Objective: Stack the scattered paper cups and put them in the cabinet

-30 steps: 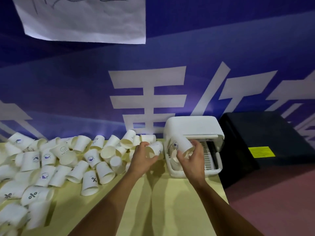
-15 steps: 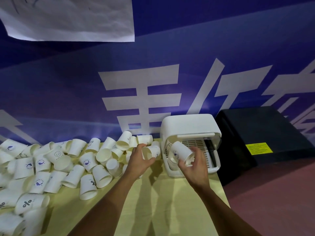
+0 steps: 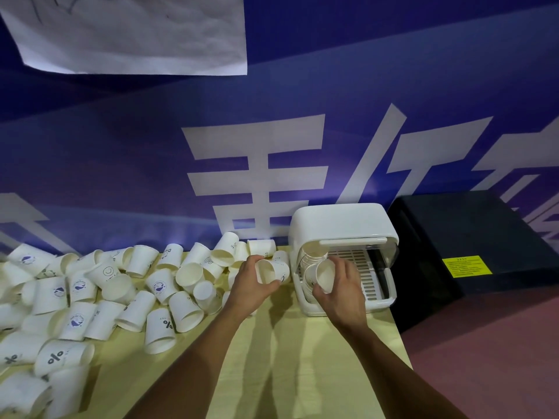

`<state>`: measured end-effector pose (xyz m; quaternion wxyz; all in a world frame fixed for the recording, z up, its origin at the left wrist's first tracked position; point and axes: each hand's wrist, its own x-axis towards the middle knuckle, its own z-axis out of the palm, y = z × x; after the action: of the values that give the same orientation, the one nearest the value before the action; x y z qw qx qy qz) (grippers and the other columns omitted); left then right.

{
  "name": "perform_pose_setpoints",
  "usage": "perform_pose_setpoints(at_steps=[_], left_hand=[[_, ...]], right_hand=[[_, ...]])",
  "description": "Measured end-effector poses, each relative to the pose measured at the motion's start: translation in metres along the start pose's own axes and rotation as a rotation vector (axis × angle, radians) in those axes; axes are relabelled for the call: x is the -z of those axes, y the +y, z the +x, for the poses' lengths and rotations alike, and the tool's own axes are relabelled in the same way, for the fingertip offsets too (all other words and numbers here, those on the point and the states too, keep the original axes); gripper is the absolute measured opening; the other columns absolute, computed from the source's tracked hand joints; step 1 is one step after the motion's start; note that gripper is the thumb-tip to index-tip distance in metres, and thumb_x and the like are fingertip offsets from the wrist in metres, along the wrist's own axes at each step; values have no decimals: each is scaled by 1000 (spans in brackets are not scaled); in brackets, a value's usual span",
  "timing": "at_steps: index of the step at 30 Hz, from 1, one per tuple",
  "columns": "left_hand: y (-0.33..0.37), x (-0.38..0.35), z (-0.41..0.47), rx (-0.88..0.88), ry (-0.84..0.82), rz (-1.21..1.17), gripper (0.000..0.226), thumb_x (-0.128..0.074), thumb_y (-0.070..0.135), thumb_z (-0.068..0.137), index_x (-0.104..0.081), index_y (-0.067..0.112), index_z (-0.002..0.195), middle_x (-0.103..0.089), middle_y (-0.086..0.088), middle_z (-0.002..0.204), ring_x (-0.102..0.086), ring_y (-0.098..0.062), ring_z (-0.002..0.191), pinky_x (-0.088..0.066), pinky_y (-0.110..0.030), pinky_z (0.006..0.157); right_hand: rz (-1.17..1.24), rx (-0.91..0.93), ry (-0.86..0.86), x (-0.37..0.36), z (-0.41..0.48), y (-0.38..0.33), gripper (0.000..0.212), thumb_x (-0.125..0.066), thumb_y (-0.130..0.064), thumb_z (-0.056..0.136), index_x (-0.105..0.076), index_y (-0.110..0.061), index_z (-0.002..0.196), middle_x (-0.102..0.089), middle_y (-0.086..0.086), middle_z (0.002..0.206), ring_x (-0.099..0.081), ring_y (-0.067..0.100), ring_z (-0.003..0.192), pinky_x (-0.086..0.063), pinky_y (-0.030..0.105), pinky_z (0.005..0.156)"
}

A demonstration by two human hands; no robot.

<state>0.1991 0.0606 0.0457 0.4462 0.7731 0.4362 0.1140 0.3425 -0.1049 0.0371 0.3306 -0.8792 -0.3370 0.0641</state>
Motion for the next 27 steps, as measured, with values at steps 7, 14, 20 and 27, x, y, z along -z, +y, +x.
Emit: perform_pose_setpoints(at_steps=[7,14,20,27], left_hand=[[5,5,-3,22,-15,-15,73,-81,39,78,-39,27,137,-50,5,134,-49,-15,116,-43,-26,89],[18,4,-3,-2,-10,-77,68,-82,44,75,-45,27,129,-56,6,122,-54,-17,112,-44,-28,87],[34,-2,-5,-24,-36,-112,57,-81,47,75,-47,34,119,-60,11,115,-58,-12,104,-52,-30,86],[36,-1,-9,-51,-84,-156,56,-82,46,73,-52,33,118,-61,14,113,-59,-8,103,-52,-28,84]], right_hand=[[22,-6,-69,-8,8,0,79,-81,-31,79,-41,-15,144,-44,4,145,-45,23,131,-47,35,102],[21,185,-72,-7,7,-20,65,-75,-44,85,-51,-21,141,-58,-2,138,-52,19,126,-43,36,106],[102,212,-115,-13,5,-32,66,-80,-36,83,-51,-28,142,-61,-6,137,-52,15,125,-44,32,104],[134,198,-140,-11,3,-26,63,-78,-32,83,-52,-30,140,-61,-8,135,-50,15,123,-40,26,98]])
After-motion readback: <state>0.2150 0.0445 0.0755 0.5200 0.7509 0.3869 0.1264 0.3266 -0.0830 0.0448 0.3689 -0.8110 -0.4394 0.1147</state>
